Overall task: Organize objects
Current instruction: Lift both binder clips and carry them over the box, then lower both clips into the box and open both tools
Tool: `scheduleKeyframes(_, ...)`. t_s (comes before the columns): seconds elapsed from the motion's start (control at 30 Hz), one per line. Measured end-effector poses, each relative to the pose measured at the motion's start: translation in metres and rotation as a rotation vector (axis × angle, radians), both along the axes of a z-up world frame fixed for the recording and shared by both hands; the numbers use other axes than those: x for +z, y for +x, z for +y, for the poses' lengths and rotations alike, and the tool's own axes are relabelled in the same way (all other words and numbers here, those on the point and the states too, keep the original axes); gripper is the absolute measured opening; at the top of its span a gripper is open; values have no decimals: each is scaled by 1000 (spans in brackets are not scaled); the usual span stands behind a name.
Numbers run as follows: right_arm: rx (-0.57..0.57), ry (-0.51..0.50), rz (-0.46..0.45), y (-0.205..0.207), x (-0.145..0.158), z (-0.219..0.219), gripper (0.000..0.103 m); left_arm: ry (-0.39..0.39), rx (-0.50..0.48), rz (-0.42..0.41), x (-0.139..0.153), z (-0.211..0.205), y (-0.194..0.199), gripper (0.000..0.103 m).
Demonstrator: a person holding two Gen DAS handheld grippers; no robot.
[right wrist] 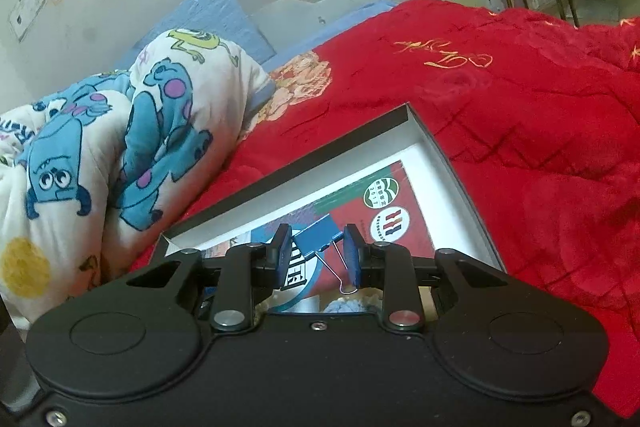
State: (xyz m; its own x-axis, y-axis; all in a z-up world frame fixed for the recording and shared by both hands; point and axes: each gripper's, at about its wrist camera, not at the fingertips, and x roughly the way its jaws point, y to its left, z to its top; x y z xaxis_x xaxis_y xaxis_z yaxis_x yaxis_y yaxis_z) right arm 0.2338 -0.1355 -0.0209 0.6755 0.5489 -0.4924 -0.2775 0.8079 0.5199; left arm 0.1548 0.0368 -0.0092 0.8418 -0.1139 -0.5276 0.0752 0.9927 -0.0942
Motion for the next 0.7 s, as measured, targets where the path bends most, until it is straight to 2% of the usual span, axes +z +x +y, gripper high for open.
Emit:
scheduleKeyframes(0.47,1,-3,29,2,-9,2,27,45,15,26,-8,-2,3,12)
scheduleKeyframes(0.7,-1,8,42,3,-11,0,27,42,20,33,-9,0,5,13)
